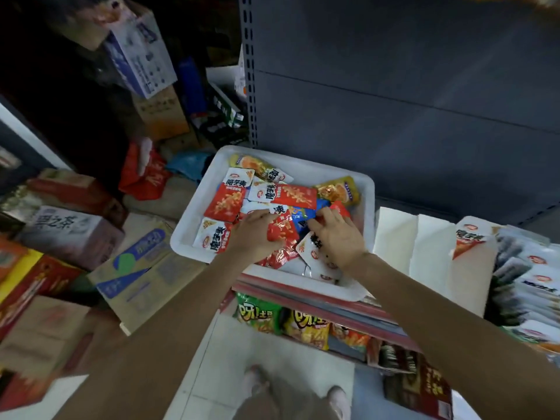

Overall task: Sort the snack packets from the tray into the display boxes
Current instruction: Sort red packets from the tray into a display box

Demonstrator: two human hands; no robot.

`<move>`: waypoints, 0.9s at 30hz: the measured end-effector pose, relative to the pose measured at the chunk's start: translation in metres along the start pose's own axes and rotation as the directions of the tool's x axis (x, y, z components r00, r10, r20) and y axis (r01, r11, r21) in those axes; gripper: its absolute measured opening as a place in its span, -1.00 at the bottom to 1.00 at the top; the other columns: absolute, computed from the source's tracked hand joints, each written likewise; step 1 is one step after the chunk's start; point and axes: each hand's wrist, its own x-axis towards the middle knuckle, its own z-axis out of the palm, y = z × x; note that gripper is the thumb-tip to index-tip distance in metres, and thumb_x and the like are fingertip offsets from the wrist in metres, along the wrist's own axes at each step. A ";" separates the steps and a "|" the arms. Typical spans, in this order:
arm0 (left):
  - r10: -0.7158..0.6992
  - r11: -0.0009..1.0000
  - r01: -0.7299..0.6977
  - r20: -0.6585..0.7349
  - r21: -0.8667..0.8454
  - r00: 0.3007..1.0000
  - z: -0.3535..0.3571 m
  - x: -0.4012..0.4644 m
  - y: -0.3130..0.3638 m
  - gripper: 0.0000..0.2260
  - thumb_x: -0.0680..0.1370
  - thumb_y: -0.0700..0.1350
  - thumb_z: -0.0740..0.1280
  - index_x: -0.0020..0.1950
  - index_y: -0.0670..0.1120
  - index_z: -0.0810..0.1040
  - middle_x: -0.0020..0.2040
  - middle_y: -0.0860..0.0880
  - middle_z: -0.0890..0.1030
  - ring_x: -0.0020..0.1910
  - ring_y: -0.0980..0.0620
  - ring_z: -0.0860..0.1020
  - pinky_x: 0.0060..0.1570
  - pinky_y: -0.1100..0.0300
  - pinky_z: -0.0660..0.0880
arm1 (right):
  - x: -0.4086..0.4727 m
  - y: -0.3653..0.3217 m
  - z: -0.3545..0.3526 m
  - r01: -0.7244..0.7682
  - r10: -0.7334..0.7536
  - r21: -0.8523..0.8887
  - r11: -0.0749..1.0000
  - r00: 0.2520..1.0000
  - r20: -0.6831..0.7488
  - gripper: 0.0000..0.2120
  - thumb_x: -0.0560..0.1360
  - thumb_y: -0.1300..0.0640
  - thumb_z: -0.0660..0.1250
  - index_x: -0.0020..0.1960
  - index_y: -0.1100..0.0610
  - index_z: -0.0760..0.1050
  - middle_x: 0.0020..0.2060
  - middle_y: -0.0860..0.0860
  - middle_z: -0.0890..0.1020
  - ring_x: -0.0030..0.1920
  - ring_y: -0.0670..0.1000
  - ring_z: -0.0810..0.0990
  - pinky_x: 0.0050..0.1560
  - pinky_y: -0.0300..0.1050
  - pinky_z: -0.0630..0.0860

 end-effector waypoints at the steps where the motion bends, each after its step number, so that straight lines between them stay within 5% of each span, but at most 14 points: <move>1: -0.009 0.999 0.009 -0.009 -0.037 1.000 -0.002 0.000 0.001 -0.42 0.50 0.10 0.34 0.47 0.02 0.26 0.49 -0.02 0.23 0.45 -0.06 0.21 0.40 -0.13 0.20 | -0.001 0.003 -0.002 0.006 -0.006 0.009 1.000 0.999 -0.039 -0.45 0.46 0.30 0.29 0.40 0.06 0.23 0.33 0.10 0.29 0.35 0.11 0.27 0.32 0.03 0.26; 3: -0.044 0.984 0.035 -0.049 -0.176 0.998 -0.008 -0.003 0.007 -0.53 0.55 0.00 0.30 0.43 -0.04 0.32 0.44 -0.06 0.32 0.32 -0.08 0.40 0.29 -0.03 0.38 | -0.004 0.009 -0.008 0.029 -0.023 0.054 0.998 0.994 -0.104 -0.64 0.51 0.19 0.29 0.28 0.07 0.34 0.25 0.04 0.43 0.29 0.07 0.37 0.28 0.00 0.25; 5: -0.077 0.947 0.035 -0.121 -0.320 0.990 -0.013 -0.008 0.015 -0.62 0.59 -0.11 0.25 0.41 -0.07 0.37 0.38 -0.09 0.40 -0.08 0.02 0.58 -0.13 0.22 0.53 | -0.009 0.011 -0.015 0.028 0.007 0.204 0.979 0.986 -0.167 -0.83 0.52 0.12 0.29 0.10 0.08 0.40 0.09 0.03 0.56 0.12 0.09 0.51 0.12 -0.03 0.33; 7: -0.079 0.892 -0.007 -0.170 -0.452 0.982 -0.015 -0.012 0.024 -0.67 0.60 -0.23 0.19 0.37 -0.10 0.41 0.32 -0.05 0.46 -0.43 0.20 0.46 -0.50 0.43 0.35 | -0.014 0.012 -0.023 0.005 0.104 0.455 0.890 0.971 -0.213 -0.87 0.51 0.12 0.33 -0.01 0.10 0.40 -0.05 0.05 0.61 -0.06 0.10 0.57 -0.07 -0.06 0.42; 8: -0.062 0.862 -0.030 -0.163 -0.507 0.985 -0.016 -0.014 0.030 -0.68 0.59 -0.28 0.17 0.33 -0.11 0.44 0.28 -0.02 0.50 -0.44 0.22 0.47 -0.52 0.43 0.32 | -0.016 0.012 -0.027 -0.007 0.164 0.581 0.814 0.962 -0.218 -0.88 0.51 0.12 0.34 -0.05 0.09 0.40 -0.08 0.05 0.61 -0.10 0.09 0.58 -0.13 -0.05 0.47; 11: 0.032 0.785 -0.099 -0.119 -0.612 0.992 -0.019 -0.020 0.050 -0.77 0.57 -0.30 0.19 0.20 -0.14 0.48 0.12 -0.03 0.59 -0.02 0.13 0.59 -0.22 0.45 0.42 | -0.020 0.016 -0.038 -0.023 0.284 0.844 0.536 0.946 -0.155 -0.89 0.50 0.15 0.37 -0.06 0.11 0.43 -0.07 0.02 0.63 -0.09 0.03 0.61 -0.10 0.00 0.57; 15: 0.072 0.677 -0.193 -0.197 -0.711 0.978 -0.026 -0.030 0.078 -0.86 0.57 -0.17 0.29 0.12 -0.11 0.49 -0.06 0.03 0.63 -0.10 0.18 0.61 -0.14 0.34 0.56 | -0.030 0.026 -0.050 0.057 0.328 0.954 0.293 0.932 -0.156 -0.79 0.46 0.27 0.40 0.05 0.11 0.47 -0.07 -0.01 0.64 -0.11 -0.10 0.63 -0.09 -0.12 0.56; 17: 0.070 0.648 -0.223 -0.234 -0.728 0.970 -0.025 -0.030 0.093 -0.92 0.57 -0.18 0.29 0.05 -0.11 0.49 -0.10 -0.01 0.65 -0.12 0.10 0.63 -0.14 0.21 0.60 | -0.042 0.035 -0.057 0.078 0.333 0.947 0.311 0.925 -0.185 -0.59 0.45 0.31 0.39 0.23 0.04 0.39 -0.04 -0.12 0.60 -0.12 -0.22 0.60 -0.16 -0.23 0.53; 20: 0.095 0.624 -0.225 -0.213 -0.748 0.972 -0.020 -0.028 0.121 -0.94 0.56 -0.21 0.30 0.01 -0.16 0.47 -0.16 -0.02 0.64 -0.16 0.07 0.63 -0.20 0.20 0.62 | -0.063 0.057 -0.063 0.059 0.341 0.932 0.357 0.921 -0.189 -0.27 0.47 0.28 0.38 0.43 -0.22 0.14 -0.05 -0.08 0.62 -0.15 -0.05 0.64 -0.19 -0.12 0.60; 23: 0.126 0.609 -0.236 -0.202 -0.758 0.971 -0.011 -0.023 0.154 -0.90 0.54 -0.22 0.32 0.03 -0.20 0.49 -0.11 -0.12 0.65 -0.09 -0.09 0.64 -0.08 -0.05 0.61 | -0.085 0.087 -0.067 0.063 0.358 0.929 0.364 0.912 -0.202 -0.38 0.47 0.30 0.37 0.35 -0.20 0.25 -0.04 -0.07 0.62 -0.11 -0.01 0.65 -0.13 0.02 0.63; 27: 0.171 0.612 -0.278 -0.219 -0.740 0.961 0.000 -0.014 0.208 -0.87 0.52 -0.24 0.34 -0.08 -0.02 0.47 -0.15 -0.05 0.62 -0.13 -0.04 0.61 -0.01 -0.09 0.56 | -0.115 0.129 -0.068 0.074 0.446 0.946 0.316 0.868 -0.217 -0.49 0.47 0.34 0.35 0.25 -0.11 0.32 -0.06 0.01 0.63 -0.17 -0.02 0.64 -0.25 -0.13 0.61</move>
